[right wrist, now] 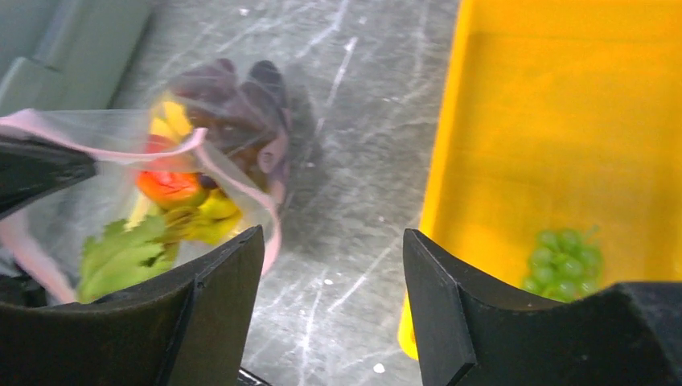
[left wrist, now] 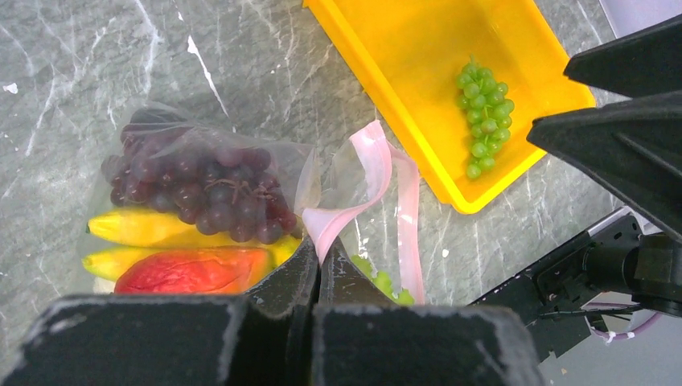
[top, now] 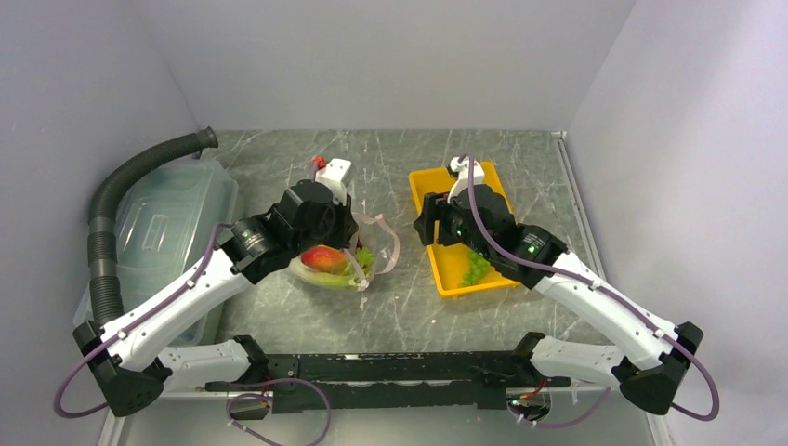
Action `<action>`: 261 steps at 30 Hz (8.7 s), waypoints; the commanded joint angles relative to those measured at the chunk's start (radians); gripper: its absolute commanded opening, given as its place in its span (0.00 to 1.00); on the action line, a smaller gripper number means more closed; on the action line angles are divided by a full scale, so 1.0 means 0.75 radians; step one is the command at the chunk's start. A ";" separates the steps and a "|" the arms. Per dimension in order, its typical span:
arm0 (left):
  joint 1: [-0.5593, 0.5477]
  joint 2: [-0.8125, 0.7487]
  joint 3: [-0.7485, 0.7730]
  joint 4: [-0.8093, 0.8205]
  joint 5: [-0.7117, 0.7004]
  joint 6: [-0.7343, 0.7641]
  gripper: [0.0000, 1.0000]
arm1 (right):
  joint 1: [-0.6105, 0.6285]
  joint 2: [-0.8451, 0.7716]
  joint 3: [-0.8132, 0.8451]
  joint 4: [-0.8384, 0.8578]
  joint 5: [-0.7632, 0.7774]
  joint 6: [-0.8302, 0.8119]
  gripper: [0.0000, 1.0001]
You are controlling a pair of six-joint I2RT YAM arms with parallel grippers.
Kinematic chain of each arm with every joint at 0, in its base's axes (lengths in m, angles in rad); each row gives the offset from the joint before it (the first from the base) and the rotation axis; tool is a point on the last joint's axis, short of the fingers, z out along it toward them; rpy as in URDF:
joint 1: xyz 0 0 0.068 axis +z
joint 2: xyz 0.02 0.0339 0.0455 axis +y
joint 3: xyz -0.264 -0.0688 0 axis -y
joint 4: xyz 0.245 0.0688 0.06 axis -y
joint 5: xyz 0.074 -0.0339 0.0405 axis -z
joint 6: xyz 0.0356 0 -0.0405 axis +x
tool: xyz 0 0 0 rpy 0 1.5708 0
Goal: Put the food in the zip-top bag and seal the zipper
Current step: Pick up the fake fruit from the zipper food storage bag, then place the fake fruit in the zipper food storage bag, then adjust the zipper food storage bag at the center of the board.
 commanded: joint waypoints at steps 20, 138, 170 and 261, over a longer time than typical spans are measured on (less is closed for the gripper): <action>0.003 -0.098 -0.028 0.047 0.072 0.013 0.00 | -0.330 0.050 -0.267 -0.241 0.164 0.107 0.96; 0.002 -0.064 0.135 -0.154 0.274 0.028 0.00 | 0.101 0.009 0.014 0.063 -1.104 -0.462 0.00; 0.002 -0.103 0.125 -0.145 0.435 0.091 0.00 | 0.102 0.552 0.364 0.128 -0.717 -0.201 0.00; 0.005 -0.095 0.324 -0.200 0.126 -0.073 0.00 | 0.682 0.259 0.315 -0.053 -0.300 -0.622 0.00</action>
